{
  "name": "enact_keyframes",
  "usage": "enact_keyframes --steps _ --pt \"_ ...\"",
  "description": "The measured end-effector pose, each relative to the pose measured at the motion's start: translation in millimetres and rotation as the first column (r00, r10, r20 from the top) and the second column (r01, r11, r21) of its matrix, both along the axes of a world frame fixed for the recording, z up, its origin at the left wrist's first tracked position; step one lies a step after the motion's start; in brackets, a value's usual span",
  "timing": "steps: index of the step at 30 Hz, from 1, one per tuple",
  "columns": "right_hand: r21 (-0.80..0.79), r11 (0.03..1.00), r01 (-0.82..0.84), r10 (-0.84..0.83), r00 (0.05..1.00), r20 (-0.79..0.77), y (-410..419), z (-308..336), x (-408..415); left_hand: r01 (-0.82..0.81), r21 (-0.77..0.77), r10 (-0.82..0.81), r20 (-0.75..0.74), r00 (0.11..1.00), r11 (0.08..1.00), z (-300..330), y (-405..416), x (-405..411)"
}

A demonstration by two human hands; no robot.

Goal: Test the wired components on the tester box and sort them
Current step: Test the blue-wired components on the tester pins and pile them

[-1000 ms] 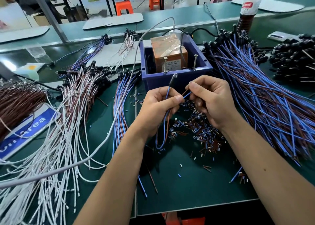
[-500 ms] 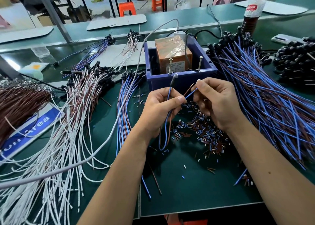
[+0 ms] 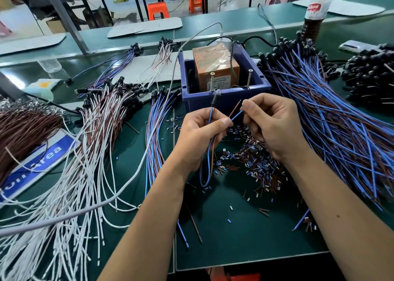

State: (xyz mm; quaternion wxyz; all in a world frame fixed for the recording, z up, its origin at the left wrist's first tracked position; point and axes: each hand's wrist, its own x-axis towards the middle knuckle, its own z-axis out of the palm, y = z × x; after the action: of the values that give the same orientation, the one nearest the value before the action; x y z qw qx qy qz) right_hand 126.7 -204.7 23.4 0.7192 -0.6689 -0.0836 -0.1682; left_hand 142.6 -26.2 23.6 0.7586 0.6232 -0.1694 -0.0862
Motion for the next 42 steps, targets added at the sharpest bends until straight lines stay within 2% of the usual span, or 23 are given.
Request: enact_keyframes --steps 6,12,19,22,29,32,35,39,42 --pt "-0.003 1.000 -0.017 0.017 1.000 0.001 -1 -1 1 -0.006 0.004 0.006 0.046 0.999 1.000 1 -1 -2" --pt "0.177 0.983 0.054 -0.053 0.999 -0.010 -15 2 5 -0.023 -0.043 0.024 0.026 0.999 0.999 2 6 1" --pt "0.090 0.983 -0.158 0.165 0.983 -0.081 0 -5 3 -0.115 -0.051 0.119 0.087 0.989 0.992 -6 -6 -2" --pt "0.053 0.984 -0.169 0.173 0.981 -0.085 4 -6 2 -0.130 -0.027 0.132 0.120 0.984 0.991 -7 -9 -4" --pt "0.101 0.970 -0.221 0.228 0.971 -0.067 1 0 0 -0.159 -0.010 0.159 0.156 0.975 0.987 -5 -12 -7" --pt "0.178 0.958 -0.226 0.236 0.971 -0.040 -2 3 0 -0.359 0.060 0.322 0.322 0.890 0.932 -6 -12 -6" --pt "0.189 0.962 -0.200 0.206 0.978 -0.016 -2 6 -1 -0.508 0.025 0.455 0.411 0.790 0.861 -7 -12 -8" --pt "0.150 0.989 0.014 -0.014 1.000 0.002 0 5 0 -0.633 -0.046 0.588 0.427 0.687 0.772 -5 -12 -10" --pt "0.159 0.983 0.094 -0.094 0.996 -0.010 -1 4 2 -0.715 -0.072 0.679 0.390 0.621 0.695 -4 -10 -7"
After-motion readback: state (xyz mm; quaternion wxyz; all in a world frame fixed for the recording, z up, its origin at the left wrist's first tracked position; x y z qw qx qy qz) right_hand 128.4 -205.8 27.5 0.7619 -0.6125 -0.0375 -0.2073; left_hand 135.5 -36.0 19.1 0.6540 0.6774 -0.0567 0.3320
